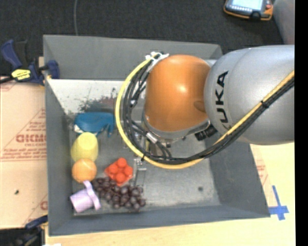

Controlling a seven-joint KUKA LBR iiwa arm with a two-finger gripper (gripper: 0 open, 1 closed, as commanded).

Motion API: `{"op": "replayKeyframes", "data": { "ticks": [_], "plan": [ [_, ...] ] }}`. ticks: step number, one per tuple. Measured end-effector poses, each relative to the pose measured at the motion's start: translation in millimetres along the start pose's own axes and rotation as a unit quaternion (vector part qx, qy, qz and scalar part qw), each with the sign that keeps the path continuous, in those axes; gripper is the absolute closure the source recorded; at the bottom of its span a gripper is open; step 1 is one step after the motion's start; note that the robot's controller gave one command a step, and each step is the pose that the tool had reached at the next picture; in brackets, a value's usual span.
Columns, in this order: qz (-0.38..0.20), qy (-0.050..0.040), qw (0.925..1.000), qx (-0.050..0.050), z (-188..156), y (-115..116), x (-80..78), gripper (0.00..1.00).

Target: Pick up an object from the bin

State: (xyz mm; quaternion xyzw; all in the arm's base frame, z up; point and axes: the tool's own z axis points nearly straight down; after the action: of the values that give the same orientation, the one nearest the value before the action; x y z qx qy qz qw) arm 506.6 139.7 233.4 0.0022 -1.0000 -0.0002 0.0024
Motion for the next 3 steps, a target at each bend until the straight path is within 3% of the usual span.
{"op": "replayKeyframes", "data": {
  "ticks": [1,2,3],
  "plan": [
    [0.002,-0.0036,1.0,-0.001,-3,-1,-1.7,0.0],
    [-0.088,-0.0059,0.9961,0.0,100,-9,-45.6,0.0],
    [-0.067,-0.0074,0.9978,-0.001,84,-15,-56.3,0.0]
  ]
}}
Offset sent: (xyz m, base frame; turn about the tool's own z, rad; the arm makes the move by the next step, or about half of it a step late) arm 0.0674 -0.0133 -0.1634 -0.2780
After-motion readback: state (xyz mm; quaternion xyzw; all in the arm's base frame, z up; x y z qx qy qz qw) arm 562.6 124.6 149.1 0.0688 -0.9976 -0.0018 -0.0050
